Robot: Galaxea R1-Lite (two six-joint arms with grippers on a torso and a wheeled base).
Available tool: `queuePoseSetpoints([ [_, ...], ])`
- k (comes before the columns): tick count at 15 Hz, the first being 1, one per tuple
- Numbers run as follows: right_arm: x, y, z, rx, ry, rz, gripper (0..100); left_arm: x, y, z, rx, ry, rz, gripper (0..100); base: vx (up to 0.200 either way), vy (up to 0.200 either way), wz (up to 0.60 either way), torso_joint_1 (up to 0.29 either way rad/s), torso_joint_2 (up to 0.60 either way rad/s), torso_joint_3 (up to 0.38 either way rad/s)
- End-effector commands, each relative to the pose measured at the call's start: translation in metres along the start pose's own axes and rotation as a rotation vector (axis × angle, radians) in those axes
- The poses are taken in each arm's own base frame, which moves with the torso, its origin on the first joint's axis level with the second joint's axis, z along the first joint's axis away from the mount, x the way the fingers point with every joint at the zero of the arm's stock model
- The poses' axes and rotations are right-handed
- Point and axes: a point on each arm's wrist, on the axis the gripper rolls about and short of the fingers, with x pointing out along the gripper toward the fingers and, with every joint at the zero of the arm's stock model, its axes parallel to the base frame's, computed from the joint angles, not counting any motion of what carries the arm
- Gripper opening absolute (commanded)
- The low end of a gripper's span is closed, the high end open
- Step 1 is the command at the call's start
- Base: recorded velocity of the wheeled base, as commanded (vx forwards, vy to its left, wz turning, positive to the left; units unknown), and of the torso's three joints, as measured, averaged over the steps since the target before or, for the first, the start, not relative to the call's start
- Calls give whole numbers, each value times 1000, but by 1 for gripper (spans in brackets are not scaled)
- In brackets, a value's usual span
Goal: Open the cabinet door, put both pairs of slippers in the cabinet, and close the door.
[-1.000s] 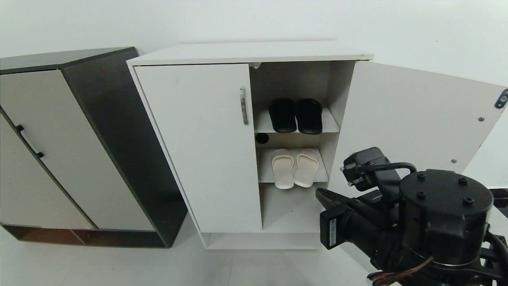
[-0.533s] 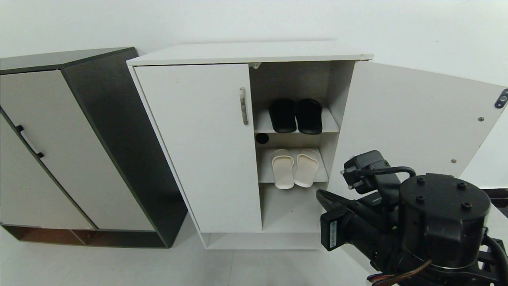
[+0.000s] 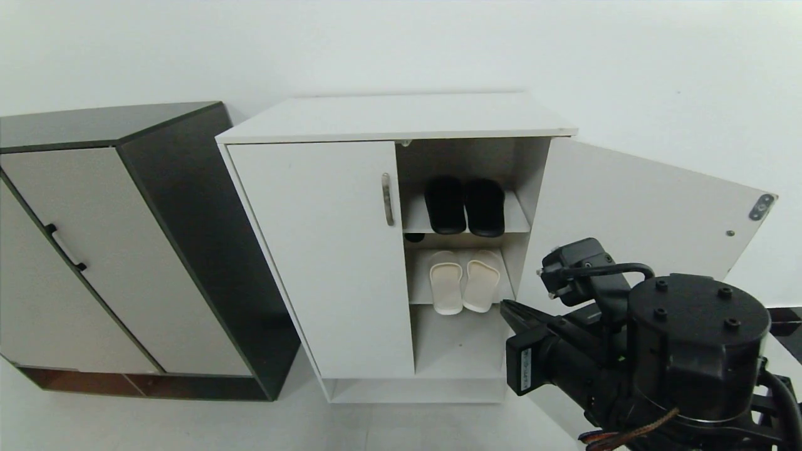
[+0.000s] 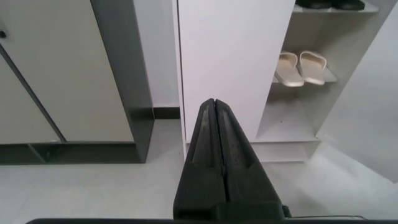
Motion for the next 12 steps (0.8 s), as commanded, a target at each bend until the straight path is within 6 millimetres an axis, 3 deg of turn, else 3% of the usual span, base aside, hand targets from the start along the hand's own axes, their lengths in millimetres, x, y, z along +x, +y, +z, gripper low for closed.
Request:
queuePoseSetpoints([
  [1,0,1,-1,-2,3,2,0,0,0,0,0,0,0,0,0,0,0,61,-456,-232],
  [3,1,1,-1,-2,4,0,0,0,0,0,-2,0,0,0,0,0,0,112,-483,-232],
  [12,1,1,-2,-3,5,-1,0,0,0,0,0,0,0,0,0,0,0,299,-493,-248],
])
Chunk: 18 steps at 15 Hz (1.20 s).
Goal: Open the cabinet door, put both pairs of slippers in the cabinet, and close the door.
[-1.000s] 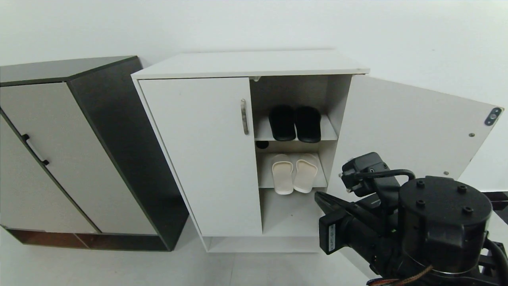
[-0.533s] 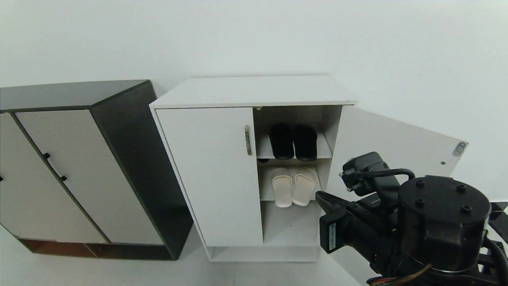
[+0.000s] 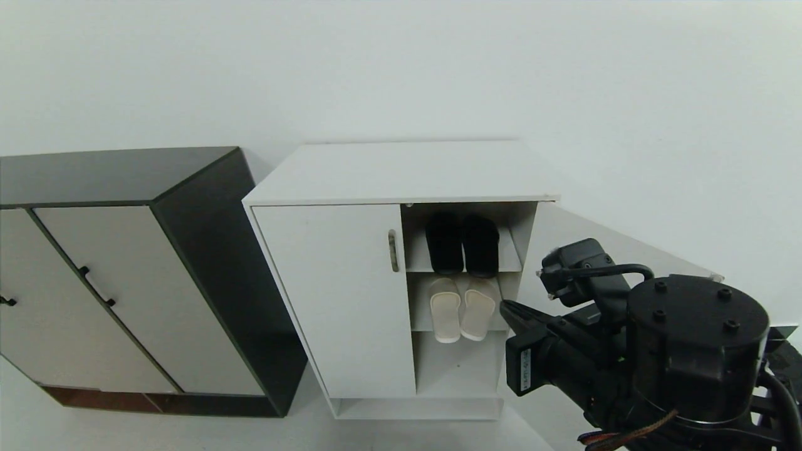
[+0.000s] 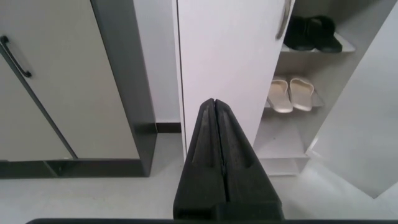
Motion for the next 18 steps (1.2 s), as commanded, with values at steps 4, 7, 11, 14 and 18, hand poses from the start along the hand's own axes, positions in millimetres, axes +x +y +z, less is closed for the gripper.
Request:
queuePoseSetpoints([
  [4,1,0,-1,-3,3,-4,0,0,0,0,0,1,0,0,0,0,0,267,-536,-265],
  [7,0,-1,-6,-30,18,-4,0,0,0,0,0,1,0,0,0,0,0,284,-558,-276],
  [11,0,-2,-5,-35,-1,-6,0,0,0,0,0,0,0,0,-50,0,0,113,-215,-111],
  [14,1,-2,-6,-36,1,-6,0,0,0,0,0,0,0,0,-200,0,0,27,-20,-15],
  [18,15,-16,-6,-25,5,-81,0,0,0,0,-2,1,0,0,-100,0,0,0,-5,-1],
])
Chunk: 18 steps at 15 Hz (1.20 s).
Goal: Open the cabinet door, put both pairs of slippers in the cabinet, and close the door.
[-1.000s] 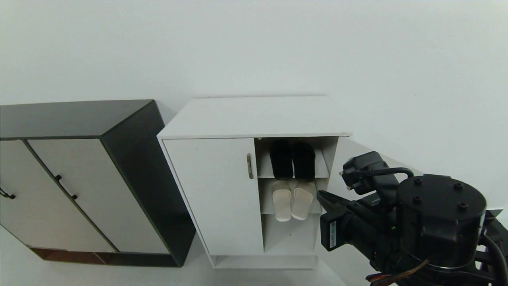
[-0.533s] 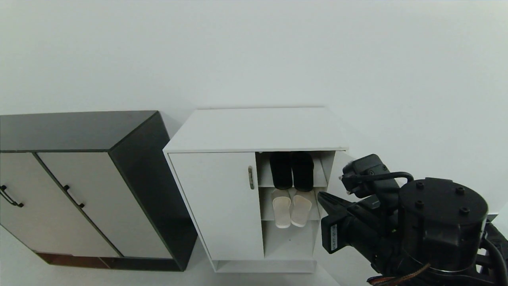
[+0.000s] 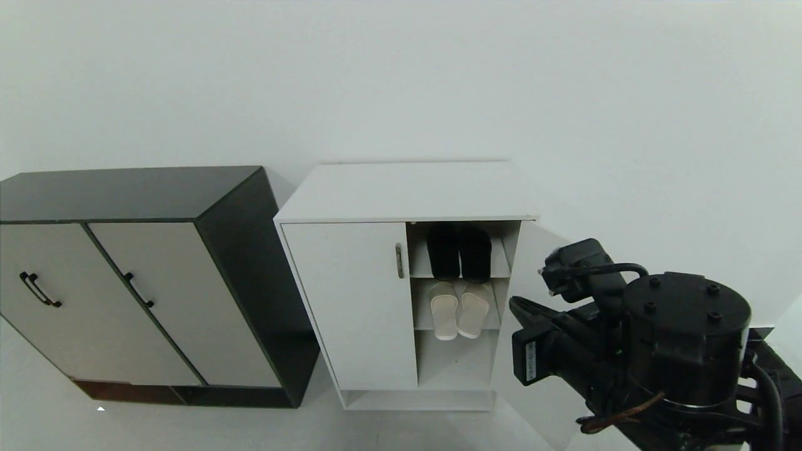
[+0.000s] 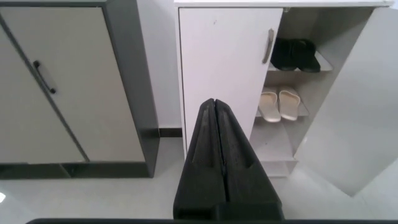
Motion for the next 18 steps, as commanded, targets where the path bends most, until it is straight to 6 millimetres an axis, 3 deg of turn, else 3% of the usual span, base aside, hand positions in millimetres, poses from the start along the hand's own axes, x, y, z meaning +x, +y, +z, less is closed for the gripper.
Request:
queuePoseSetpoints([
  [1,13,-15,0,6,9,-68,0,0,0,0,0,1,0,0,0,0,0,0,0,0],
  [6,41,-89,0,-7,37,-328,0,0,0,0,-1,1,0,0,0,0,0,0,0,0],
  [10,54,-149,3,18,45,-415,0,0,0,0,-1,-1,0,0,0,0,0,0,0,0],
  [14,68,-183,-6,35,81,-454,0,0,0,0,-1,1,0,0,0,0,0,0,0,0],
  [18,72,-186,-8,37,87,-462,0,0,0,0,-1,-1,0,0,0,0,0,0,0,0],
])
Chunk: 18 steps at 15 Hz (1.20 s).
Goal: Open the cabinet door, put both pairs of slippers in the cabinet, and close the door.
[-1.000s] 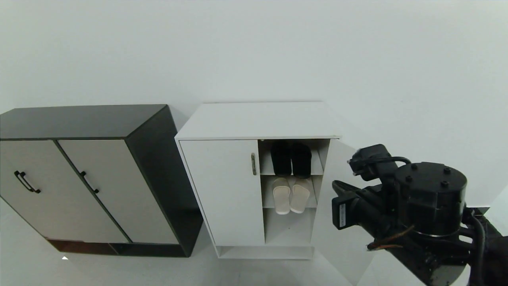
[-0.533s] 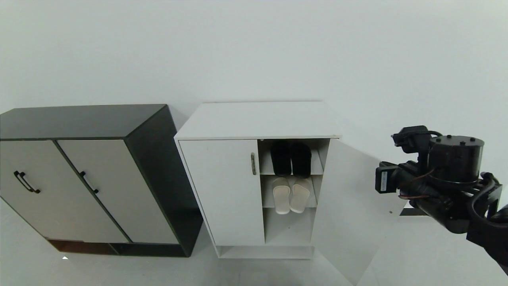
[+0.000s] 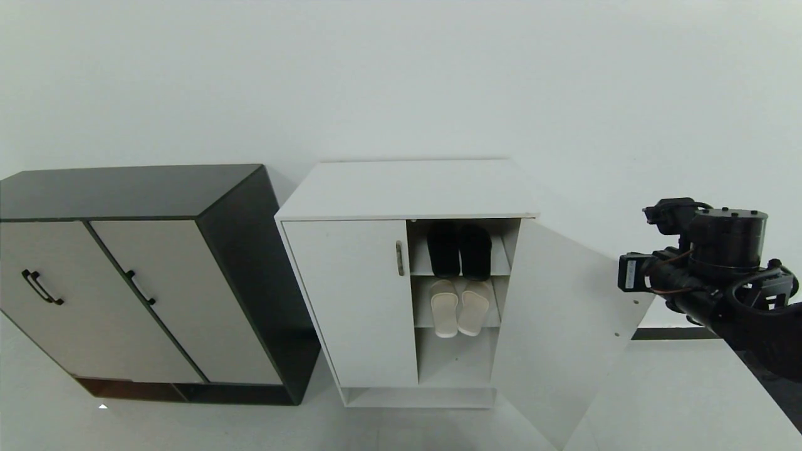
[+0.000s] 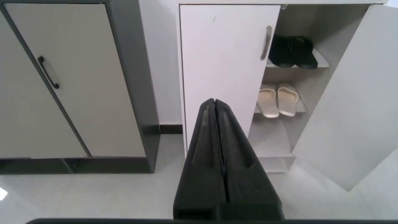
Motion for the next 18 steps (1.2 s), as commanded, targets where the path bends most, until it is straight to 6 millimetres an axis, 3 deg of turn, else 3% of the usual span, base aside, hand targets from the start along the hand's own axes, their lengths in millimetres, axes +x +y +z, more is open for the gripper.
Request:
queuePoseSetpoints([
  [1,-1,4,-1,-3,2,11,0,0,0,0,0,-1,0,0,-200,0,0,2,2,2],
  [5,-31,35,-2,-26,-12,139,0,0,0,0,0,-1,0,0,-200,0,0,1,5,1],
  [8,-39,42,-2,-33,-19,170,0,0,0,0,0,-1,0,0,-133,0,0,-2,-2,2],
  [12,-10,20,8,0,-32,86,0,0,0,0,0,1,0,0,0,0,0,0,0,0],
  [15,29,-3,11,24,-32,27,0,0,0,0,0,-1,0,0,0,0,0,0,0,0],
  [18,55,-20,7,36,-22,23,0,0,0,0,0,-1,0,0,0,0,0,0,0,0],
])
